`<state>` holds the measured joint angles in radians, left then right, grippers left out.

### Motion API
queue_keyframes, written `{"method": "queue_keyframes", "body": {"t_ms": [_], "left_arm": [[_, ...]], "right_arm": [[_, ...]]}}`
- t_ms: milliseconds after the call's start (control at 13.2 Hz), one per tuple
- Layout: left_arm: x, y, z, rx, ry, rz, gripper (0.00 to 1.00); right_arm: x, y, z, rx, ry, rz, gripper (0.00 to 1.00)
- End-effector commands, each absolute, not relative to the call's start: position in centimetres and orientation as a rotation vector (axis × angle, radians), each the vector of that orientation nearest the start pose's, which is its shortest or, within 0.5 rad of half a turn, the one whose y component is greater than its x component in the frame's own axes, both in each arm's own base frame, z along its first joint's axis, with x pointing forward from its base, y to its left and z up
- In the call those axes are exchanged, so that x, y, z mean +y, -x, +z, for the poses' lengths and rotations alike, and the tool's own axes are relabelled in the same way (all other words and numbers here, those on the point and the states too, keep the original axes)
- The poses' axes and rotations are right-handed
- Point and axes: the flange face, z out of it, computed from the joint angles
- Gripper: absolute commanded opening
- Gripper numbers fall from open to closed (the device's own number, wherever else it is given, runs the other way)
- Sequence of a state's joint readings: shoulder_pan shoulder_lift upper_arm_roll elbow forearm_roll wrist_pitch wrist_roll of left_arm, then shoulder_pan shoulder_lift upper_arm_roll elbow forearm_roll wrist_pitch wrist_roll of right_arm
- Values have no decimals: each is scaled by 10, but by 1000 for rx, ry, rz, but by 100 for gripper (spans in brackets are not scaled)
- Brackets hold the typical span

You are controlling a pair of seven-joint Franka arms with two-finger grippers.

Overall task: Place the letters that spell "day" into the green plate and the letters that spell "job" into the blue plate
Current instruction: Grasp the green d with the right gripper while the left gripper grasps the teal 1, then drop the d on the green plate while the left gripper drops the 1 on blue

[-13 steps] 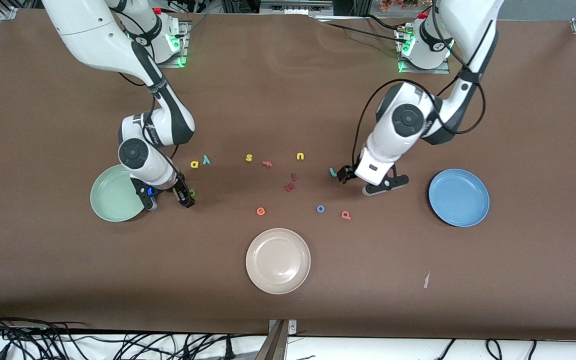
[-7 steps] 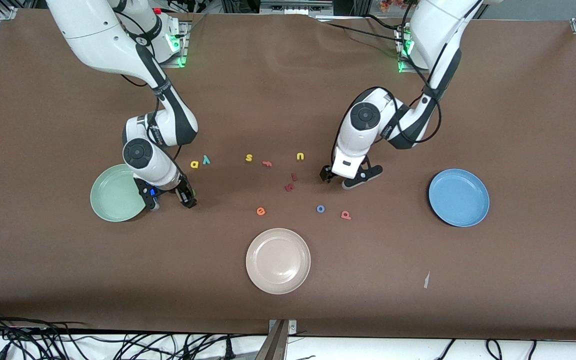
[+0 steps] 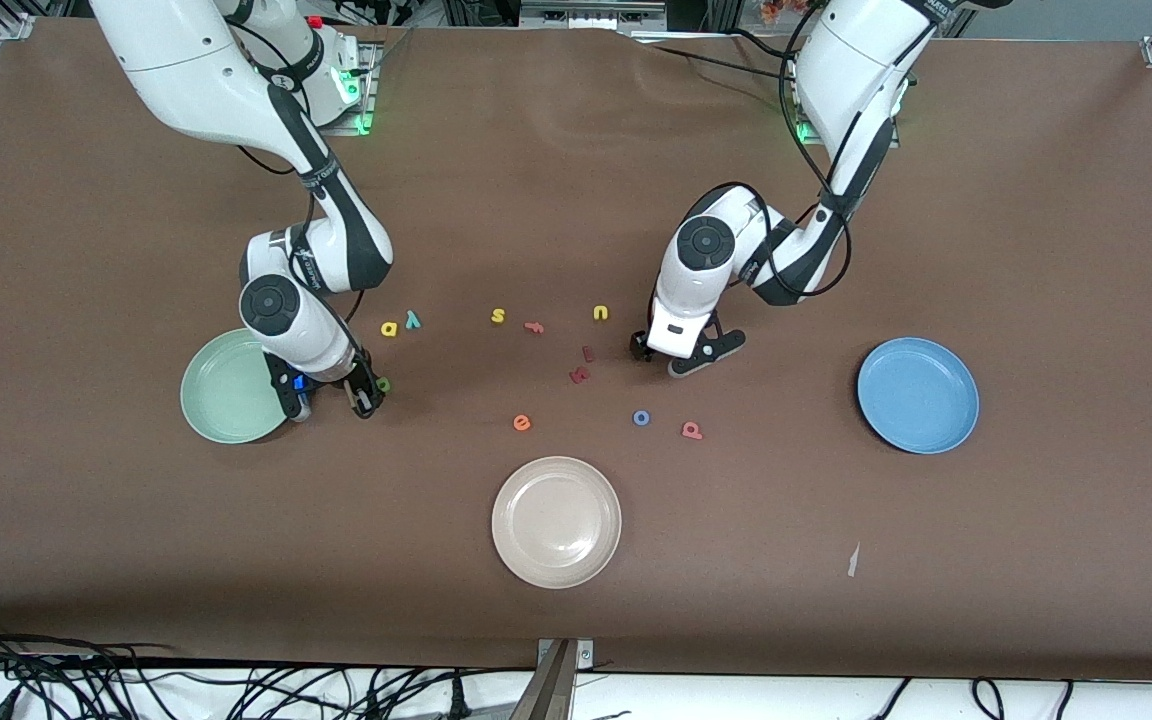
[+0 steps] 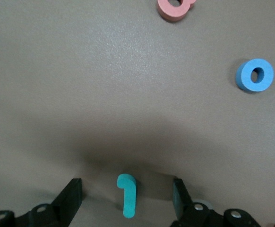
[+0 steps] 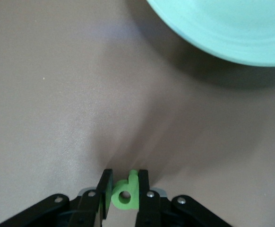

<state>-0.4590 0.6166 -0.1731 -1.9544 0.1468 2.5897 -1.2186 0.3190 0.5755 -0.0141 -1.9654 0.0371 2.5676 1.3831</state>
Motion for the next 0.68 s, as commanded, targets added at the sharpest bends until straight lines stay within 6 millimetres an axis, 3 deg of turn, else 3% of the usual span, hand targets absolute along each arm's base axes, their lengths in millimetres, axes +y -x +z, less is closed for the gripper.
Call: {"method": "queue_keyframes", "body": {"t_ms": [0, 304, 455, 531, 607], "left_arm": [[-371, -500, 165, -781, 3070, -32, 61], [-372, -499, 164, -776, 3069, -29, 24], [-373, -496, 162, -763, 3067, -24, 7], [-372, -497, 163, -759, 3064, -21, 0], [-372, -497, 164, -755, 3051, -9, 0]], "right_arm": [[174, -595, 189, 1675, 2612, -57, 0], [136, -608, 235, 1722, 2617, -110, 0], [104, -613, 253, 1752, 2648, -165, 0], [86, -616, 260, 1774, 2646, -186, 0], [70, -616, 263, 1762, 2672, -188, 0]]}}
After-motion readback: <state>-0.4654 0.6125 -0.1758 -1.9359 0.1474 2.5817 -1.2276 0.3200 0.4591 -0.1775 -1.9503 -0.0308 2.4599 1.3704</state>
